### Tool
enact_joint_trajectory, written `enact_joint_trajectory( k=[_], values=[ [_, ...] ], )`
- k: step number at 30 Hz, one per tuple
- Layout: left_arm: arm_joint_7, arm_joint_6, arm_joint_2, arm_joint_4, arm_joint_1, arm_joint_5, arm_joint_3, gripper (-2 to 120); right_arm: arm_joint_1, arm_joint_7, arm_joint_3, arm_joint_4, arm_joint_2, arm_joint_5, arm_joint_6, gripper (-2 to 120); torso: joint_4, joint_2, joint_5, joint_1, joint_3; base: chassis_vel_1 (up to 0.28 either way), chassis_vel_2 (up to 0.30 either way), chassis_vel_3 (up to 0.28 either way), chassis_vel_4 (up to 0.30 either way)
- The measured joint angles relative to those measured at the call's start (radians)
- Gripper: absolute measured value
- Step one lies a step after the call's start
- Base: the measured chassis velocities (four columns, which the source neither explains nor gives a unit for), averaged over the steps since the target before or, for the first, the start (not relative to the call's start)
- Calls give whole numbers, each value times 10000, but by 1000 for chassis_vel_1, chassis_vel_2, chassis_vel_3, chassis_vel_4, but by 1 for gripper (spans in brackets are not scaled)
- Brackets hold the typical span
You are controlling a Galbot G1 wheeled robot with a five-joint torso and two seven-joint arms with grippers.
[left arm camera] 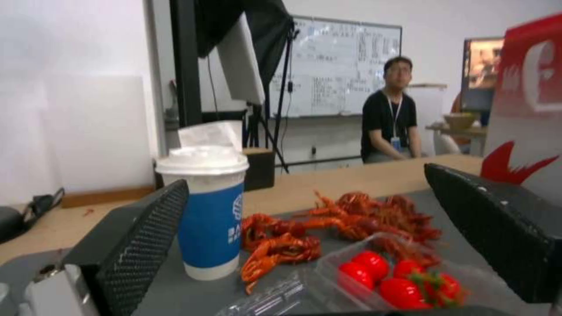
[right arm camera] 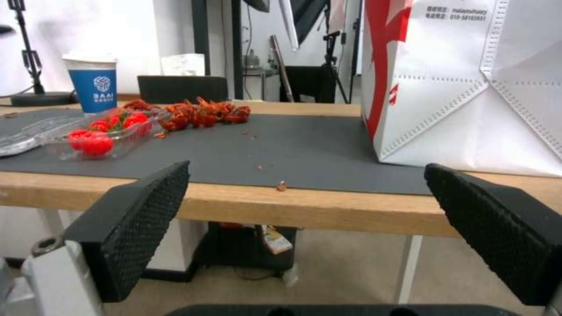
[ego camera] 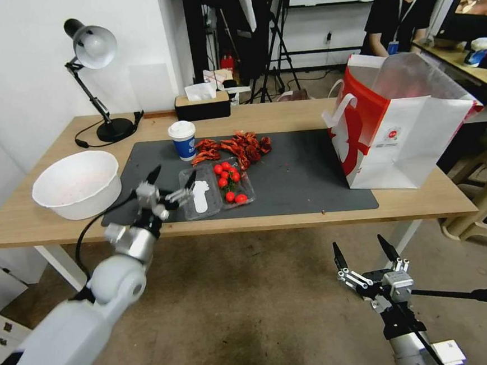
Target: Pick up the trash from the table and place it into the takeout bag.
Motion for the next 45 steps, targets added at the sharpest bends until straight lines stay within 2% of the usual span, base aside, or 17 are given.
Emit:
enact_joint_trajectory(
  k=[4,8,12,22,45],
  values=[
    [-5,118,-105,434,-512,-66,303,100,0,6,3,-6,44,-25,0,100,-1,0,0,1,0,0,0,0,0],
    [-91,377,-411,1503,-1705,-136,986,100,22,24,30,-12,96,-43,-20,100,0,0,2,0,0,0,0,0,0],
    [-131,361,-619,2104,-2326,-130,1336,100,19,41,81,-14,113,-40,-28,100,-1,0,1,1,0,0,0,0,0],
    [-126,689,-1170,3562,-3533,-431,1923,100,-6,78,137,-34,144,-29,-55,100,-1,0,0,1,-1,0,0,0,0],
    [-124,1753,-1680,4853,-4795,-1196,2454,100,-27,109,174,-51,107,-32,-110,100,0,1,0,0,-2,0,0,0,0]
  ],
)
